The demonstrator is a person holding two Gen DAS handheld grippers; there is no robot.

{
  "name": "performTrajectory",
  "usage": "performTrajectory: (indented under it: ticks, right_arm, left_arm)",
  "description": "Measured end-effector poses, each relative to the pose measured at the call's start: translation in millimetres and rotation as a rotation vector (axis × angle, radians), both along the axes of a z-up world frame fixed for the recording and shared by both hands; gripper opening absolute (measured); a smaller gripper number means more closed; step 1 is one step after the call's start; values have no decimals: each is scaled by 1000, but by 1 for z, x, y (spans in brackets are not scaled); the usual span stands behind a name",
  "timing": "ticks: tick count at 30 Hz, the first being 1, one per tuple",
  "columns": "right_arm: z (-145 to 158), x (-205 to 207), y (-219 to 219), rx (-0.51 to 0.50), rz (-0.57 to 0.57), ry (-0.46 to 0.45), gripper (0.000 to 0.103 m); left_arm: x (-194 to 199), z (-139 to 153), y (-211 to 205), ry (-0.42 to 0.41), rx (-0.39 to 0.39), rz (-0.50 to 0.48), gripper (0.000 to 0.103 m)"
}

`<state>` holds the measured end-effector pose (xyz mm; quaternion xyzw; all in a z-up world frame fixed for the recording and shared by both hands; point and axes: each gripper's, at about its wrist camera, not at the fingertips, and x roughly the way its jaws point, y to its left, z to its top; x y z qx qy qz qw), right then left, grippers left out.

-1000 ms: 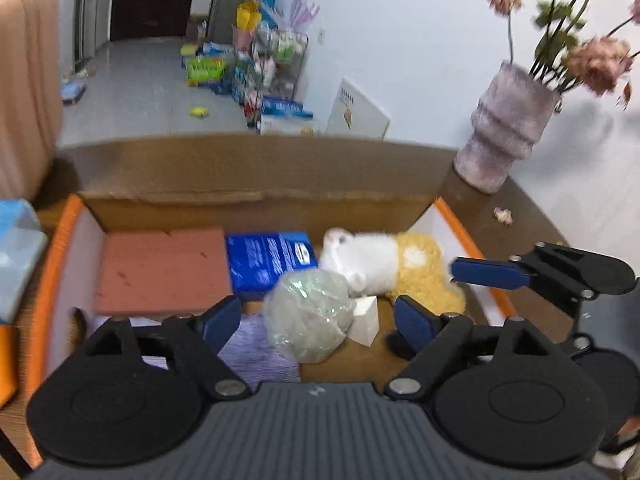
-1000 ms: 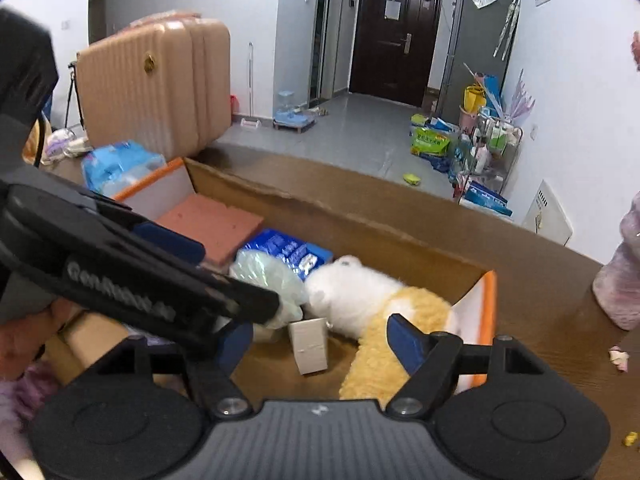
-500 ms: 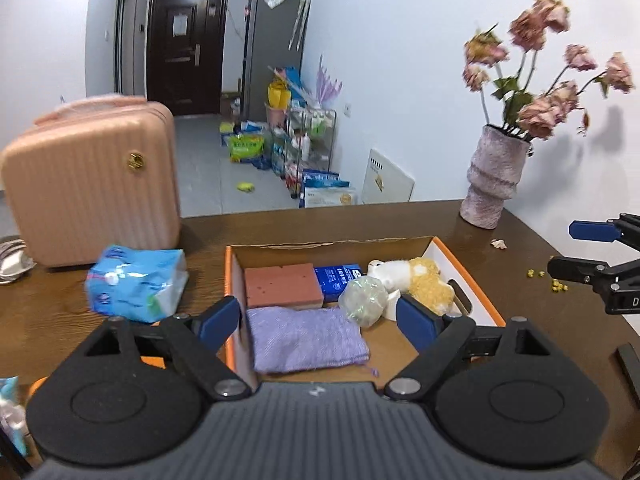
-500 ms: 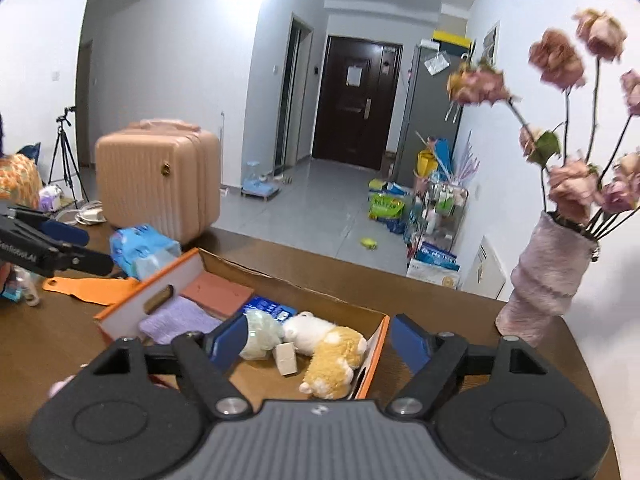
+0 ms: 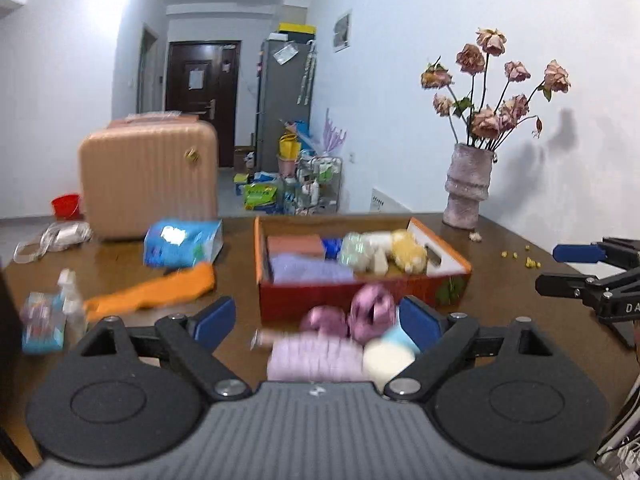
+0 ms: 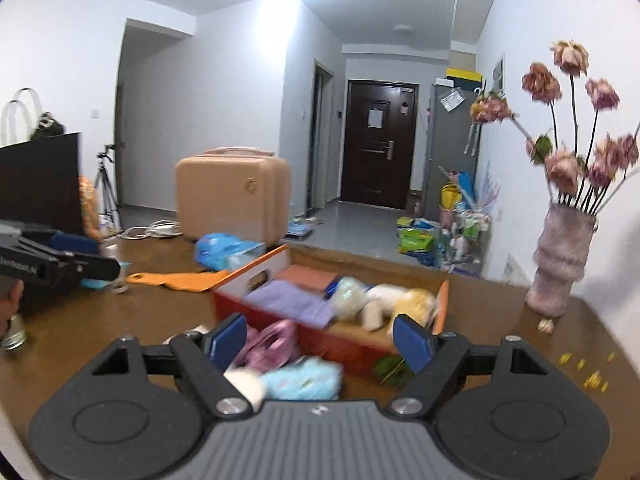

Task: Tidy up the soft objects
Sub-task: 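Move the left tool back over the item pile, then grasp the pink satin bow scrunchie with the left tool, then carry the scrunchie into the box onto the lavender pouch, open left tool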

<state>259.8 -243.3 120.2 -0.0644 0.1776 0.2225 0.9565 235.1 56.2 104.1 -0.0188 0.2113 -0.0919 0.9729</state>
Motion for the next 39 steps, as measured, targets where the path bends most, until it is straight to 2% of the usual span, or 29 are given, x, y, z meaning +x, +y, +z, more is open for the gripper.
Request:
performTrajectory:
  ticks: [5,8,11,13,17,21,24,25,26,27,29,35,37,38,39]
  right_arm:
    - [-41,-38,-1,78,-37,59,80]
    - [-57,-44,-3,146,-35,119,80]
    - [-57,-34,6,112,-49,107,79]
    - [-57,-20,11,135,-60,101,79]
    - [-57,33,28,166,-30,132,65]
    - [-67,94,52,149,-17,152,57]
    - [-82,143,69,145,-15,200,42]
    - [-86,154,73,141,-21,216,31]
    - [-93,167,76,144,-21,241,20]
    - [-99,175,79,153,-13,261,15]
    - [-110,185,82,159,-1,289,13]
    - [-128,193,76,189,9,342,16]
    - [-127,192,80,166,8,328,13]
    - [-125,191,81,167,9,321,8]
    - [-121,187,81,178,11,314,7]
  left_arm:
    - [-50,-43,8,39,-69,94,90]
    - [-57,-58,14,84,-135,97,90]
    - [-39,-59,9,84,-100,76,89]
    - [-18,-58,4,73,-94,52,86]
    - [54,-61,-8,94,-54,-31,70]
    - [128,-75,-18,160,3,-71,65]
    - [170,-93,-20,240,-5,-107,60]
    - [177,-98,-20,259,-11,-114,57]
    - [183,-104,-19,277,-20,-123,48]
    - [186,-108,-18,286,-35,-135,39]
    - [184,-113,-16,265,-56,-162,32]
    - [181,-117,-16,236,-67,-164,24]
    - [180,-112,-17,219,-68,-162,21]
    - [176,-107,-19,188,-55,-162,20]
    - [170,-99,-21,144,-41,-164,19]
